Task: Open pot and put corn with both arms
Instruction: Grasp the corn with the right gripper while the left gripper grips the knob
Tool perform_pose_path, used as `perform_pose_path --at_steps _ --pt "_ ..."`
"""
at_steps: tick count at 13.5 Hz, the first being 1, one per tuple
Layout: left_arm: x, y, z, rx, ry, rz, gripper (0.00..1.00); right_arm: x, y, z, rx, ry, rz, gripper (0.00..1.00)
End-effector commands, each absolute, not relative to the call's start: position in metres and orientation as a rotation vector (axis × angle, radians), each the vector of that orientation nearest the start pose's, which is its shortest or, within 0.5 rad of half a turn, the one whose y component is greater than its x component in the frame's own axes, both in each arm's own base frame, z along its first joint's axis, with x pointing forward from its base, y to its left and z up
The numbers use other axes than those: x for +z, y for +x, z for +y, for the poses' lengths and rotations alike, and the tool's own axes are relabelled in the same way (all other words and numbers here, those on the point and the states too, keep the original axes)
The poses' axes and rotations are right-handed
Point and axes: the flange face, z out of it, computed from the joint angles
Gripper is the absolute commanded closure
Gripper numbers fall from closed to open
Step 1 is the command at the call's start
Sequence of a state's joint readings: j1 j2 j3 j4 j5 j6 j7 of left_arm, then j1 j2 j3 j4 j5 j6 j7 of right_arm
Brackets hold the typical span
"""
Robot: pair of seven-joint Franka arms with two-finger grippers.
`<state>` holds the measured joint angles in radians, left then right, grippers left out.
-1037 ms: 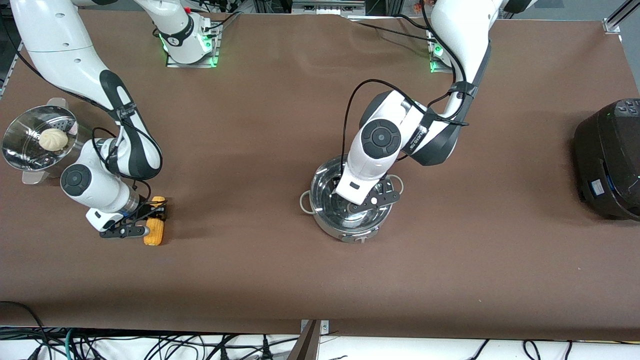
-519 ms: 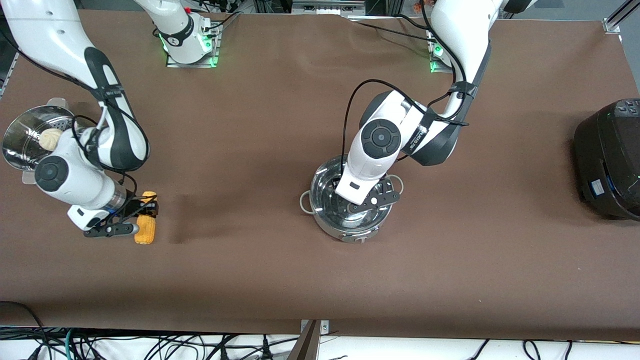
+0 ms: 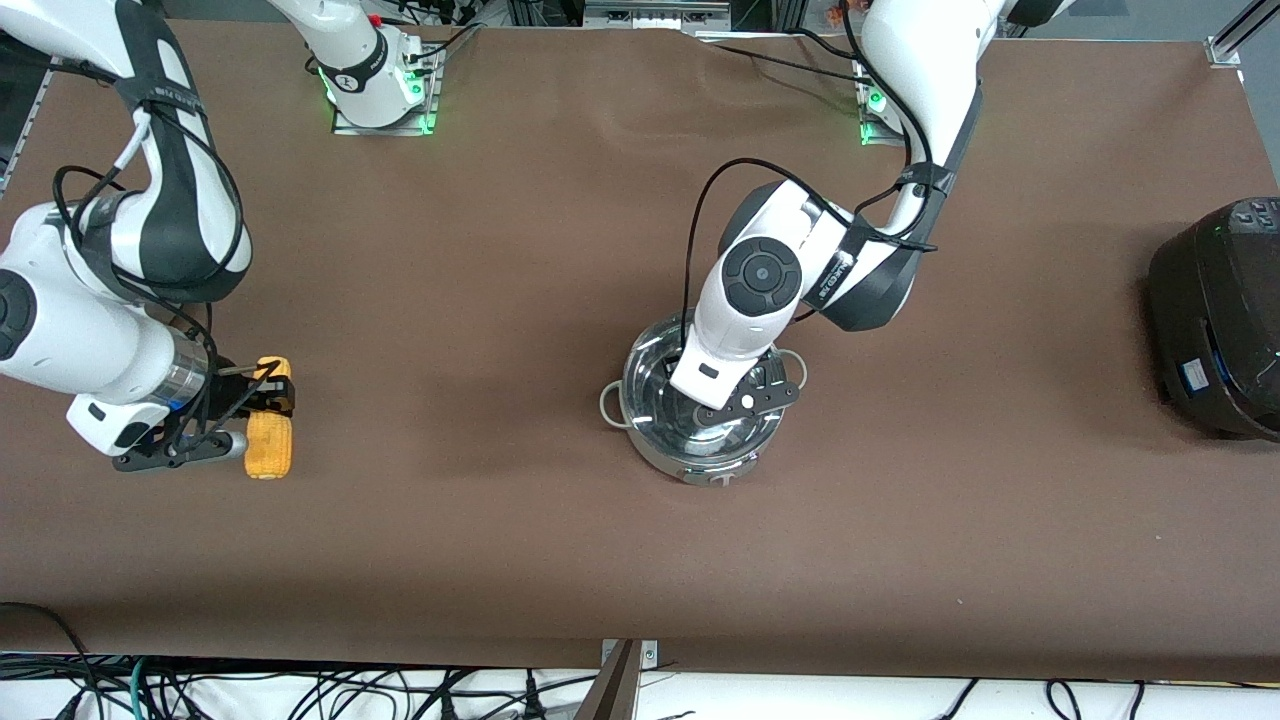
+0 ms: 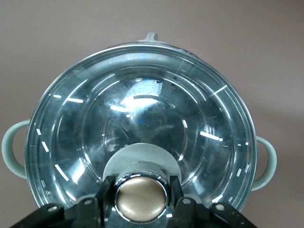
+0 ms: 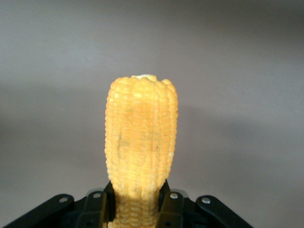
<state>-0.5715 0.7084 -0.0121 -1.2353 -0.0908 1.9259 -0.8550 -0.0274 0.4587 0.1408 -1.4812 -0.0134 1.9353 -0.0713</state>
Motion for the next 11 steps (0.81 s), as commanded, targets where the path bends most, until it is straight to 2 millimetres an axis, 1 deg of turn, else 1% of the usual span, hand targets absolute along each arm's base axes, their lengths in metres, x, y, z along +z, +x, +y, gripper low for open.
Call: perform_pose_path --at_steps 1,2,5,6,7,8,9,10,11 --pt "0.357 0.622 -0.412 0.074 -3.149 -0.477 1.0 0.418 0.686 0.079 0.021 -3.056 -0.254 0.81" --pt "0.361 0.621 -0.412 0.075 -3.149 -0.479 1.0 0.418 0.687 0.08 0.019 -3.056 -0.254 0.81" --pt "0.38 0.609 -0.407 0.176 -3.101 -0.463 1.0 0.418 0.686 0.089 0.017 -3.055 -0.27 0.81" --pt "0.399 0.608 -0.402 0.167 -3.105 -0.468 1.0 0.417 0.686 0.089 0.015 -3.054 -0.27 0.82" --pt "0.414 0.605 -0.398 0.175 -3.104 -0.467 1.0 0.418 0.685 0.099 0.013 -3.044 -0.289 0.82" --pt "0.421 0.602 -0.394 0.195 -3.093 -0.466 1.0 0.42 0.683 0.109 0.013 -3.036 -0.304 0.82" --pt "0.436 0.603 -0.385 0.191 -3.098 -0.449 1.0 0.422 0.681 0.123 0.012 -3.029 -0.26 0.81" --pt "0.449 0.607 -0.371 0.179 -3.108 -0.428 1.0 0.428 0.678 0.145 0.008 -3.015 -0.18 0.82" --pt "0.454 0.615 -0.353 0.173 -3.111 -0.402 1.0 0.432 0.674 0.169 0.008 -2.999 -0.123 0.81"
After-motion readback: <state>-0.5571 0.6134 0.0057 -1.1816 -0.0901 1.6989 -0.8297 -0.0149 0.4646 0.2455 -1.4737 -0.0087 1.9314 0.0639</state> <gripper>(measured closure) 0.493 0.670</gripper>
